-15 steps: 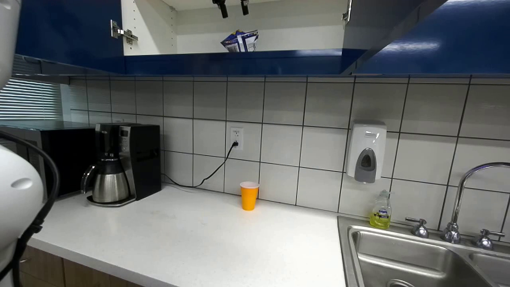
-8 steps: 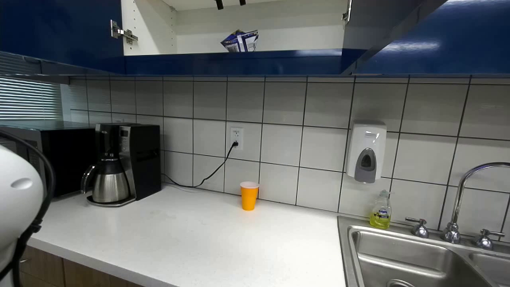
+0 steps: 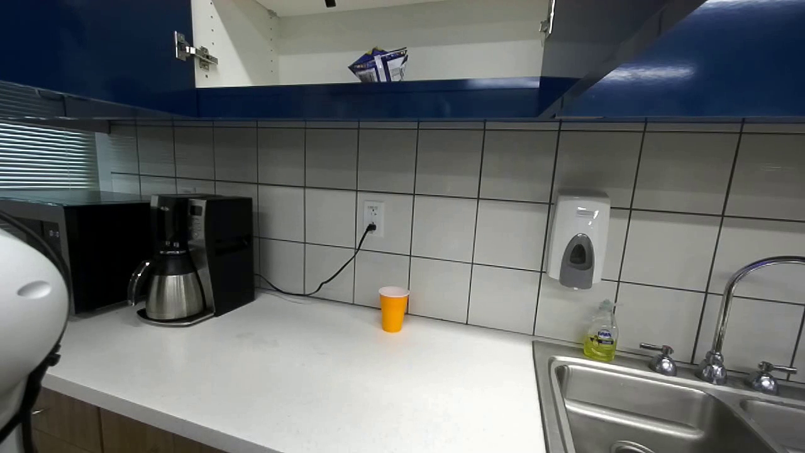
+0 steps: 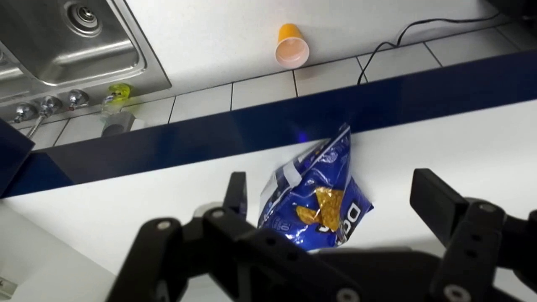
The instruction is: Put the packet inside the cupboard
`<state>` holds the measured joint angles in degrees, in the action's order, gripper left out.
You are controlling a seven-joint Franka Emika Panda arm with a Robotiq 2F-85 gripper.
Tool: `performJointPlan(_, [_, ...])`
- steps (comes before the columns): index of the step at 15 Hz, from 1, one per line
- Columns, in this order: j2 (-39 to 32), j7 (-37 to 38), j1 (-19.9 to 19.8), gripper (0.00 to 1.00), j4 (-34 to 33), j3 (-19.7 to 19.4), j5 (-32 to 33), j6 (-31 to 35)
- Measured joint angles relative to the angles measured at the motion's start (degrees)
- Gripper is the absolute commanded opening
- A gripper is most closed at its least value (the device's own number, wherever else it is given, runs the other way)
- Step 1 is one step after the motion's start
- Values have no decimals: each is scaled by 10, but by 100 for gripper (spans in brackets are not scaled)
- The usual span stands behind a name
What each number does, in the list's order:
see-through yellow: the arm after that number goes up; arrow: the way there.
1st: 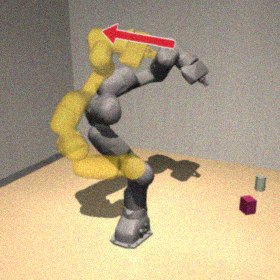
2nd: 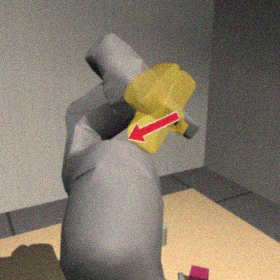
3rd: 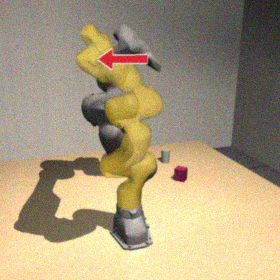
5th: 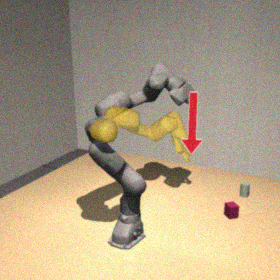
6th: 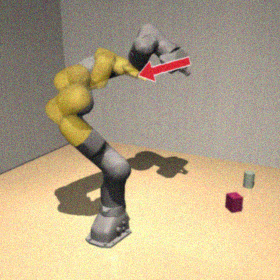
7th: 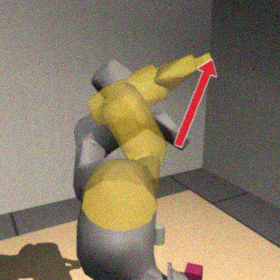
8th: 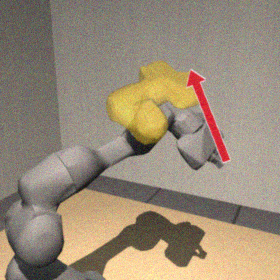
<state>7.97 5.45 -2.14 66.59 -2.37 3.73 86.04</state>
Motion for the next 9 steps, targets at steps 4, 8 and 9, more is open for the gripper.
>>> performJointPlan(4, [86, -28, 3, 100, 121, 0, 0, 0])
performJointPlan(8, [165, -53, 8, 100, 250, 0, 0, 2])
performJointPlan(9, [182, -59, 8, 100, 283, 0, 0, 2])
